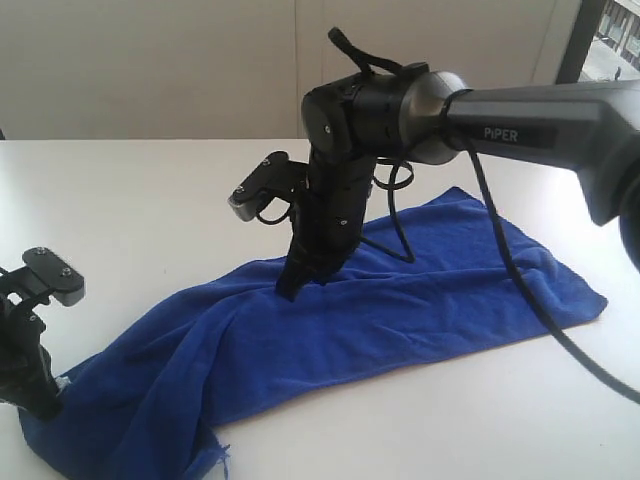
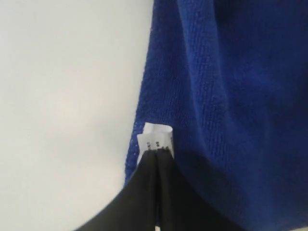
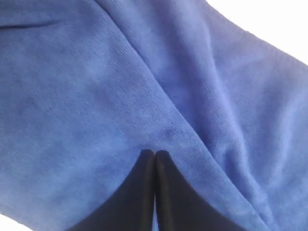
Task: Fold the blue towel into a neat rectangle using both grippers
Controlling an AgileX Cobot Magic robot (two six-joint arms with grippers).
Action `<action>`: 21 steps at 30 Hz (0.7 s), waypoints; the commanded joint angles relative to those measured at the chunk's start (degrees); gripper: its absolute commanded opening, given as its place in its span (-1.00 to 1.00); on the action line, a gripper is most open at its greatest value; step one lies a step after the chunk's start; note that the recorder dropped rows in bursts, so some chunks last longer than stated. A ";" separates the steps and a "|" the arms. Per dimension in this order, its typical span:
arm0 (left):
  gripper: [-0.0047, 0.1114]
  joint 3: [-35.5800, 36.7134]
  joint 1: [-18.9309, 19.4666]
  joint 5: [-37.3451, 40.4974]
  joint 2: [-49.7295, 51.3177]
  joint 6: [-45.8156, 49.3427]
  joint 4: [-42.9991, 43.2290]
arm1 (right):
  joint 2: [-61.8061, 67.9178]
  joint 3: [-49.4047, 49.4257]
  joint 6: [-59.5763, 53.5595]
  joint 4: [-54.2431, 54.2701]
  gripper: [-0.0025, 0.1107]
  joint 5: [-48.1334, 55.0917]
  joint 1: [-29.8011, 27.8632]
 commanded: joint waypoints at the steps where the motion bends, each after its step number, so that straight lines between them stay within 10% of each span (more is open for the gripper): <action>1: -0.92 0.14 -0.14 -5.86 1.83 -5.69 9.41 | -0.03 0.39 0.35 -1.04 -0.94 2.06 -4.09; 11: -0.92 -10.07 6.32 -6.98 6.44 -10.68 24.42 | -4.06 9.69 1.92 -1.18 -0.94 -3.33 -16.56; 21: -0.92 -17.24 4.90 5.16 1.73 -14.54 18.59 | -4.11 11.59 2.16 -1.05 -0.94 -7.61 -18.80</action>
